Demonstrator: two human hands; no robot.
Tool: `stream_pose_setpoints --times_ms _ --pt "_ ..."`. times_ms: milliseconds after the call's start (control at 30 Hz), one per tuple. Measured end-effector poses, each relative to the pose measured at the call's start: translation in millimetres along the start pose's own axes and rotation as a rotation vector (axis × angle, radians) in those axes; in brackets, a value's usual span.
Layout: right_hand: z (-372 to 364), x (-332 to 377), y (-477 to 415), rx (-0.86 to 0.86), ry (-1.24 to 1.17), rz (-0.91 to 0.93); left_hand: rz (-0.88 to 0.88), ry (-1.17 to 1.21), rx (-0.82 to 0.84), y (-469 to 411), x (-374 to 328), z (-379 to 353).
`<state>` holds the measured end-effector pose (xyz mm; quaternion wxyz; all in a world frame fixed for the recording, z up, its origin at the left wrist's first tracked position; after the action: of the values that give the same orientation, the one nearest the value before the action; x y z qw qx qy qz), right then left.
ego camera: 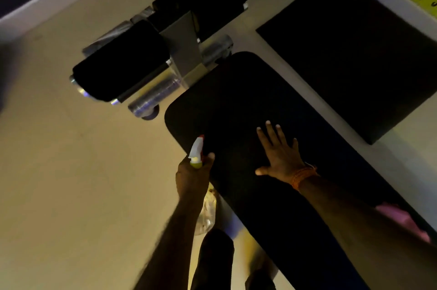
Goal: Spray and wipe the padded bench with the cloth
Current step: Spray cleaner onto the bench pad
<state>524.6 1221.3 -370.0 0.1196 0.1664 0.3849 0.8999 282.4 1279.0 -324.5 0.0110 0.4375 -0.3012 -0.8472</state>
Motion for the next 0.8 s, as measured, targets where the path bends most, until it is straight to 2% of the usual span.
stream_pose_setpoints --times_ms 67,200,333,367,467,567,600,700,800 --pt "-7.0 -6.4 7.1 0.016 0.001 0.0 0.004 0.087 0.032 15.0 6.2 -4.6" --pt "-25.8 -22.3 31.9 0.056 -0.005 -0.045 -0.05 0.002 0.053 44.0 7.7 -25.6" --pt "-52.2 -49.3 68.8 0.037 -0.058 -0.226 -0.259 -0.144 0.275 65.5 -5.1 -60.3" --pt "-59.5 -57.5 77.6 0.033 -0.078 -0.266 -0.282 -0.166 0.282 67.2 -9.0 -69.7" --pt "-82.9 -79.6 101.1 0.01 -0.125 -0.277 -0.291 -0.156 0.24 68.7 -26.5 -94.2" --pt "-103.7 -90.9 115.8 -0.072 -0.159 -0.265 -0.267 -0.049 0.453 68.0 -36.3 -115.0" --pt "-109.1 -92.3 118.6 -0.092 -0.184 -0.273 -0.252 -0.057 0.474 66.9 -37.9 -120.3" --pt "-123.1 -90.6 125.9 -0.122 -0.212 -0.28 -0.234 -0.166 0.387 69.1 -34.6 -125.3" --pt "-134.3 -79.0 135.2 -0.129 -0.196 -0.27 -0.225 -0.209 0.42 85.2 -12.9 -110.6"
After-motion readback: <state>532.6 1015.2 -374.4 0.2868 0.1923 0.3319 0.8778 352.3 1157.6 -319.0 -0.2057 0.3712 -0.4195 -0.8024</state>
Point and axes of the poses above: each hand's wrist, its own y-axis away from the middle knuckle, its own z-axis out of the back of the hand, x = y × z, the point moved 1 cm from there along -y, towards the middle knuckle, and after that the axes turned 7 degrees about x, right-handed, at the moved point
